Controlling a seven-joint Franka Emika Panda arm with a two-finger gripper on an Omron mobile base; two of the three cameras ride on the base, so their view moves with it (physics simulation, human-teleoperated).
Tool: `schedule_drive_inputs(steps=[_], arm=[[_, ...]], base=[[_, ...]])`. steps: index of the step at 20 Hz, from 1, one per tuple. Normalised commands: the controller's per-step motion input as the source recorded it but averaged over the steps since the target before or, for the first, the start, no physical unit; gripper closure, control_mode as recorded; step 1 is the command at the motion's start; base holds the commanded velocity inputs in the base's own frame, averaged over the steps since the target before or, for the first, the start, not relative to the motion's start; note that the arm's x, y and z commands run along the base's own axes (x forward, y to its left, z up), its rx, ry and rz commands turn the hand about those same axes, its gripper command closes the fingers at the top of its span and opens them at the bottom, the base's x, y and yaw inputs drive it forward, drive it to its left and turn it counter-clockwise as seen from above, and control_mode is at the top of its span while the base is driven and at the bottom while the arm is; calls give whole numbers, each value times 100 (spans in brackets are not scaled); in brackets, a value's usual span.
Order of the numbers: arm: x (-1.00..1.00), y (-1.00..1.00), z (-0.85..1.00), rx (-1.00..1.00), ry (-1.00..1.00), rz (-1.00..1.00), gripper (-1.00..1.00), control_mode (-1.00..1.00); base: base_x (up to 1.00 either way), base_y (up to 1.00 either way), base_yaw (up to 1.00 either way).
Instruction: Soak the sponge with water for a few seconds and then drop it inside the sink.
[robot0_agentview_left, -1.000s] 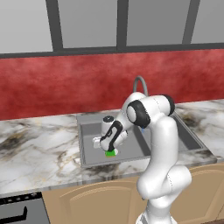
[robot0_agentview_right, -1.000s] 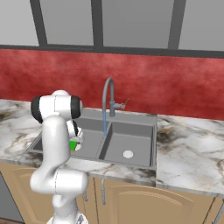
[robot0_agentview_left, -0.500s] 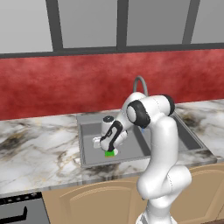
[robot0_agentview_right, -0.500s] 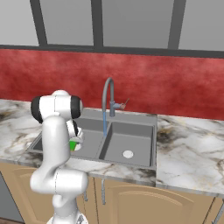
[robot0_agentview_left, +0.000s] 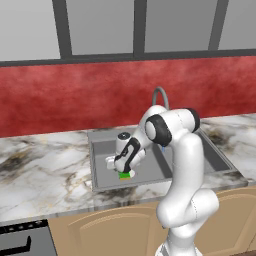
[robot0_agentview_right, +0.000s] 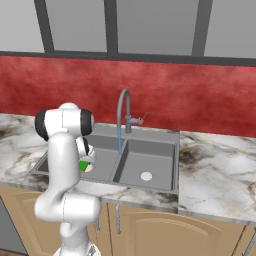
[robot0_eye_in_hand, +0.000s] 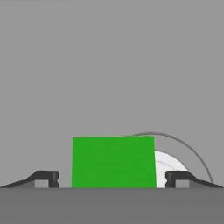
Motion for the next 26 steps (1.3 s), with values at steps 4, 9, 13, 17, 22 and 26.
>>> schedule_drive_inputs(steps=[4, 9, 13, 17, 22, 26], arm=[[0, 0, 52, 0, 0, 0, -100, -100], [0, 0, 76, 2, -2, 0, -100, -100], [-1, 0, 84, 3, -4, 0, -100, -100], [0, 0, 85, 4, -1, 0, -100, -100], [0, 0, 78, 2, 0, 0, -100, -100], [-4, 0, 68, 0, 0, 0, -100, -100]], base=[[0, 0, 0], [0, 0, 0], [0, 0, 0], [0, 0, 0], [0, 0, 0], [0, 0, 0]])
